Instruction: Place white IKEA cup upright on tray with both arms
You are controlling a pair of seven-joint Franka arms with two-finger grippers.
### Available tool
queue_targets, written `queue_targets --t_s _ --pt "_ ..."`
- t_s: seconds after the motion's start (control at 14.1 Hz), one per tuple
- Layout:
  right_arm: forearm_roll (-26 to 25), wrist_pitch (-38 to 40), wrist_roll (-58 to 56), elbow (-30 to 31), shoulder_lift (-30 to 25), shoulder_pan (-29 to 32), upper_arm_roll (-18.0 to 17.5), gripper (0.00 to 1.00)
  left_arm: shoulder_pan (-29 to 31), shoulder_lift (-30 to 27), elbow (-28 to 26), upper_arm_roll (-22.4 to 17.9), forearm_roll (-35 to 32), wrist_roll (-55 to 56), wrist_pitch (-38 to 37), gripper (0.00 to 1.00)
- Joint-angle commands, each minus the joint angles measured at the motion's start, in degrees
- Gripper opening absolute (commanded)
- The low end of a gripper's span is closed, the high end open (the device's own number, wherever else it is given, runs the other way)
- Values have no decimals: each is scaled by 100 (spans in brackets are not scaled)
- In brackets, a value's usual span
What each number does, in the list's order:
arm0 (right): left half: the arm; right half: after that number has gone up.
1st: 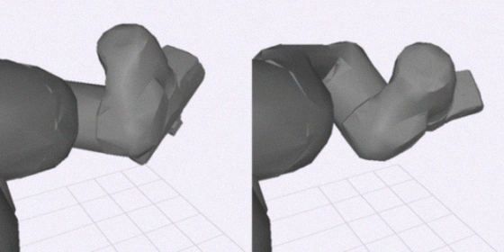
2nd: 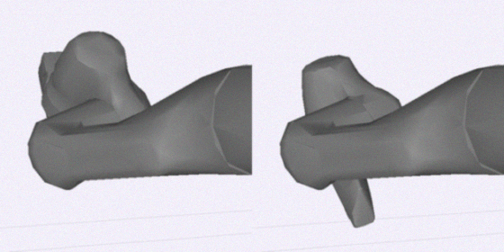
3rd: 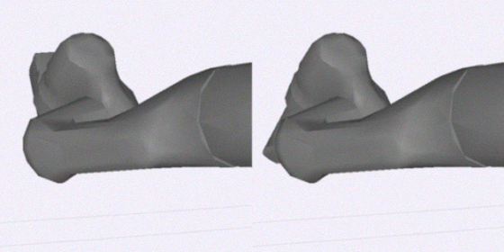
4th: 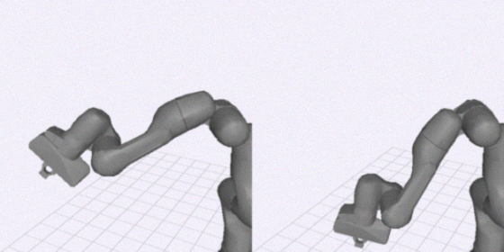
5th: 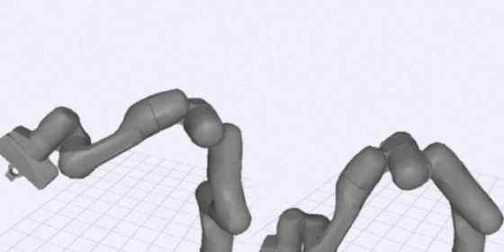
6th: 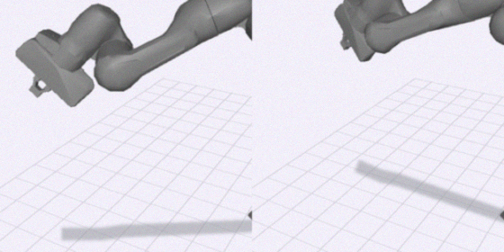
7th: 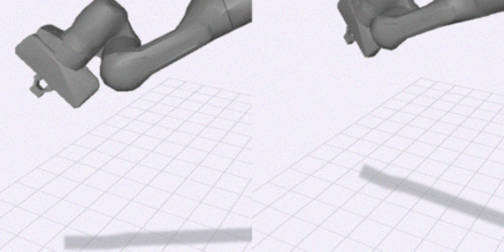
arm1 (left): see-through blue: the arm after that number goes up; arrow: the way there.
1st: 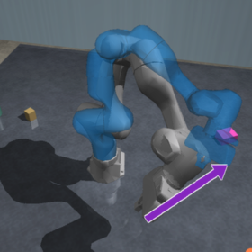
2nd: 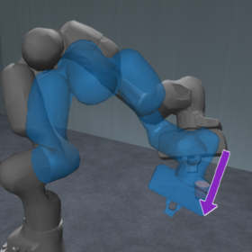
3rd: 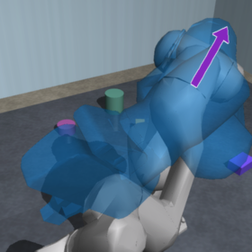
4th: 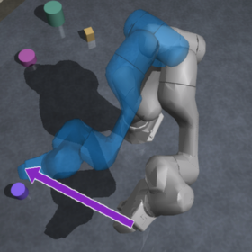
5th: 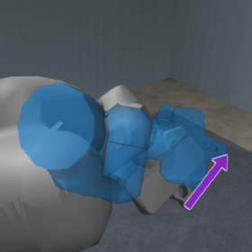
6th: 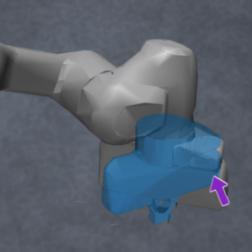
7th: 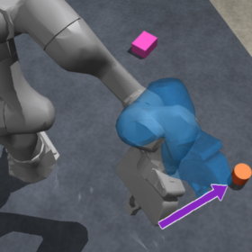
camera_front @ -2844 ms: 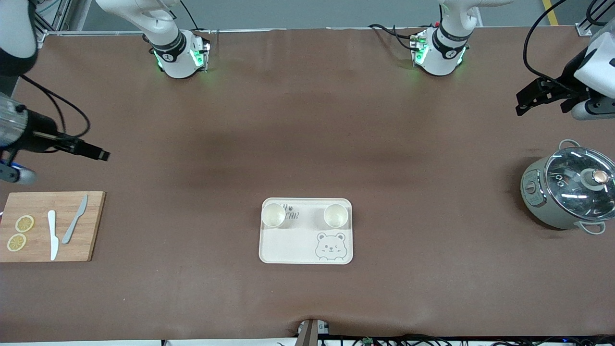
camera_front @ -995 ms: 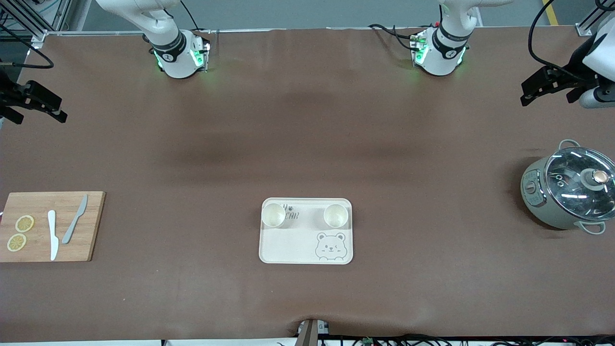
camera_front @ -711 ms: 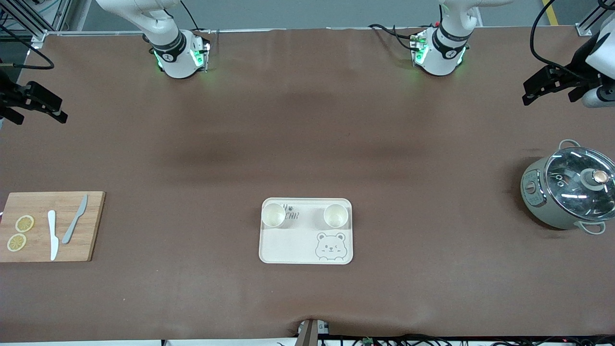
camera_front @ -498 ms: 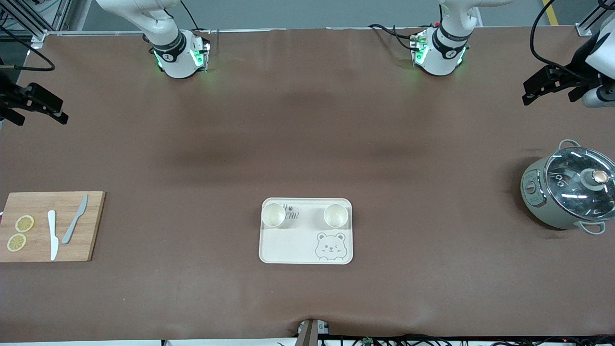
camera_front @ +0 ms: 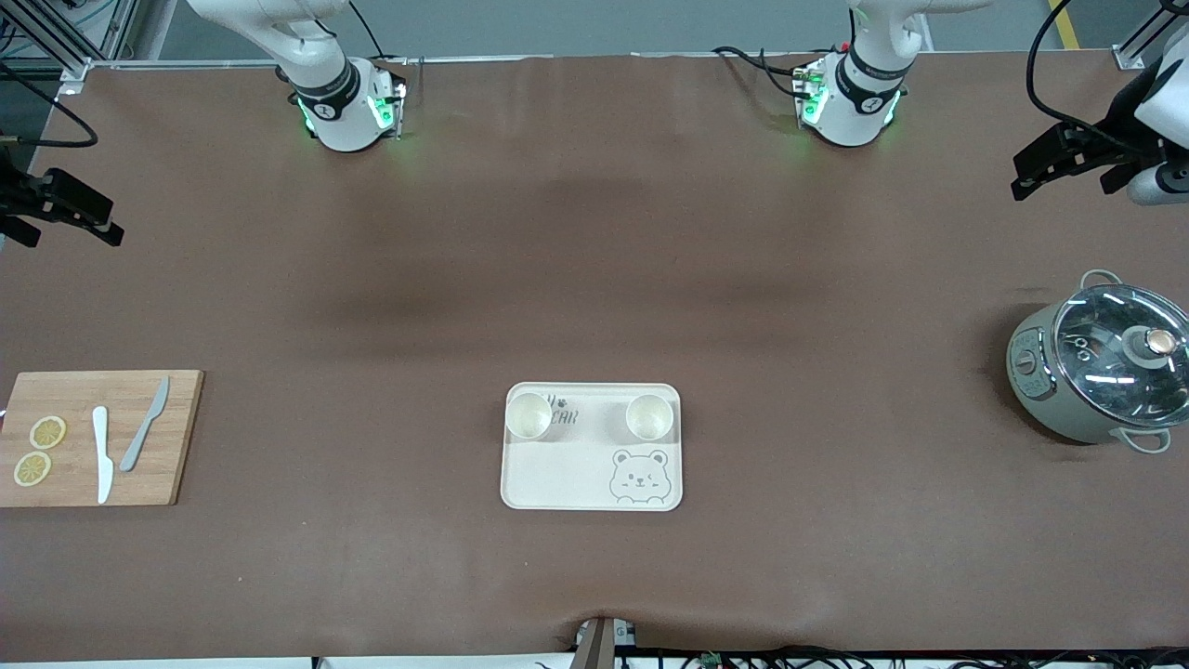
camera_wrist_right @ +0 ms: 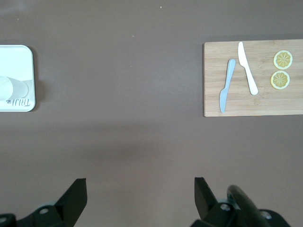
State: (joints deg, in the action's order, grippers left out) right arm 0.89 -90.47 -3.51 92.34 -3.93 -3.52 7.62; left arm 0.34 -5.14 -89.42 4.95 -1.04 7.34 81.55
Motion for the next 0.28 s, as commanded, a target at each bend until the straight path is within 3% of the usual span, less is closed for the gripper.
queue_targets --t_s 0.0,0.21 --pt "-10 56 -79 -137 68 176 -138 100 19 40 153 23 -133 22 -148 100" --pt "-10 73 -79 -137 68 220 -146 100 28 14 153 14 -133 22 -261 100"
